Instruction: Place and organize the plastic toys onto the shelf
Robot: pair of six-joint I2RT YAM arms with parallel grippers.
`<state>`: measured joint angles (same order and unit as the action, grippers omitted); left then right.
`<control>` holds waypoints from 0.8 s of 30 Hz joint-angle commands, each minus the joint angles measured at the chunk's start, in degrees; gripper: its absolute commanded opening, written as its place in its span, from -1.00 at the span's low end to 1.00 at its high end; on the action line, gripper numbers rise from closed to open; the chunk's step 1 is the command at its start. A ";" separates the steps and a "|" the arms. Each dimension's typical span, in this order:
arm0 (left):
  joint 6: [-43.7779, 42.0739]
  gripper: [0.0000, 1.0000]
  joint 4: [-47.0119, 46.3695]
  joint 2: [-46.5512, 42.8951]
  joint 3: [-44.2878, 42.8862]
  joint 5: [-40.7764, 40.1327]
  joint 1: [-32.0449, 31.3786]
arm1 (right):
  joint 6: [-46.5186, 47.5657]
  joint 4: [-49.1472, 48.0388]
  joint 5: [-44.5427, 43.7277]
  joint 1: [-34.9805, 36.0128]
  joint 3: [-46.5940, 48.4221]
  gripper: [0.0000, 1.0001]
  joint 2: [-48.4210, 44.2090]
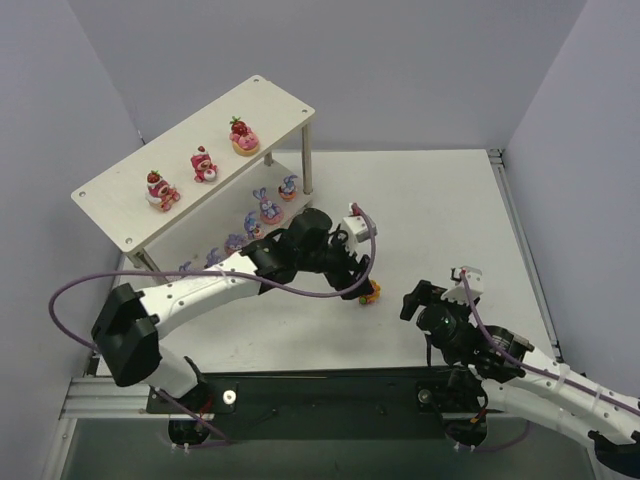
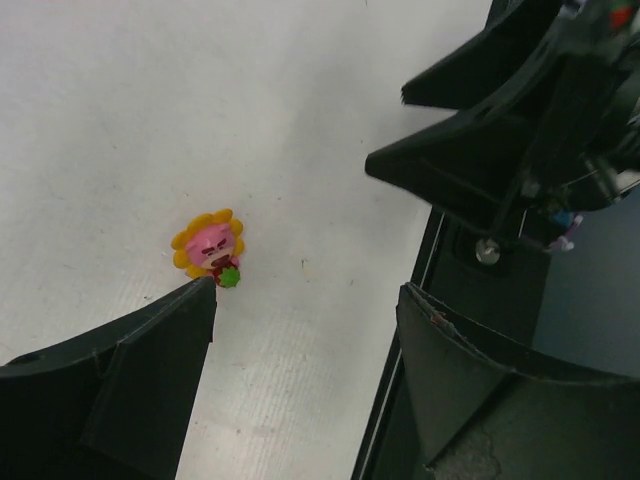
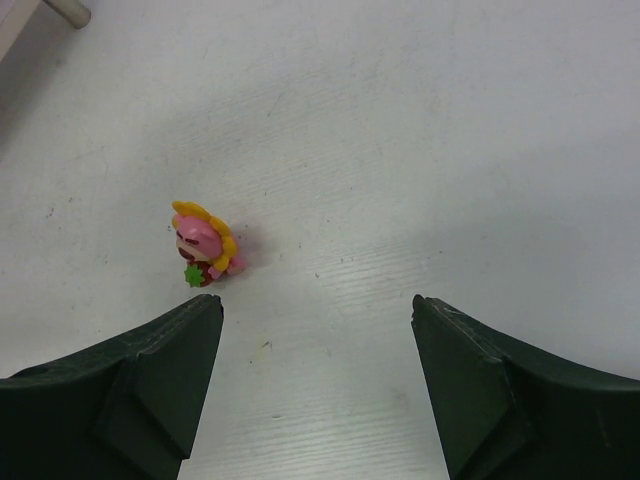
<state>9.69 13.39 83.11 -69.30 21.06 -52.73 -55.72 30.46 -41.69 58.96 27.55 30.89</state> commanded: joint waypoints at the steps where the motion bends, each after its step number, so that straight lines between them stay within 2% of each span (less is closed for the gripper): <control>1: -6.96 0.67 -9.78 7.30 3.46 6.36 -1.58 | -0.18 5.92 -2.08 -0.42 1.63 0.57 -3.81; 6: -9.34 0.72 -12.06 17.93 1.45 7.33 -1.94 | 1.05 9.26 1.51 -0.51 3.56 0.56 -8.38; 10: -10.75 0.72 -12.51 22.26 -1.10 5.93 -1.94 | 1.32 10.76 3.28 -0.42 4.44 0.55 -11.11; 14: -10.40 0.72 -15.93 22.54 -1.02 3.81 -2.03 | 1.67 11.38 3.90 -0.42 4.88 0.54 -12.96; 18: -10.75 0.72 -14.80 19.38 -0.49 4.08 -2.73 | 2.02 11.64 3.81 -0.42 5.06 0.54 -13.41; 24: -12.94 0.72 -15.06 16.47 0.39 0.39 -2.90 | 2.02 11.73 2.67 -0.42 5.06 0.54 -11.83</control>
<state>-0.60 1.98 103.63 -67.55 23.79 -55.31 -54.35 40.64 -37.47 58.85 30.96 17.63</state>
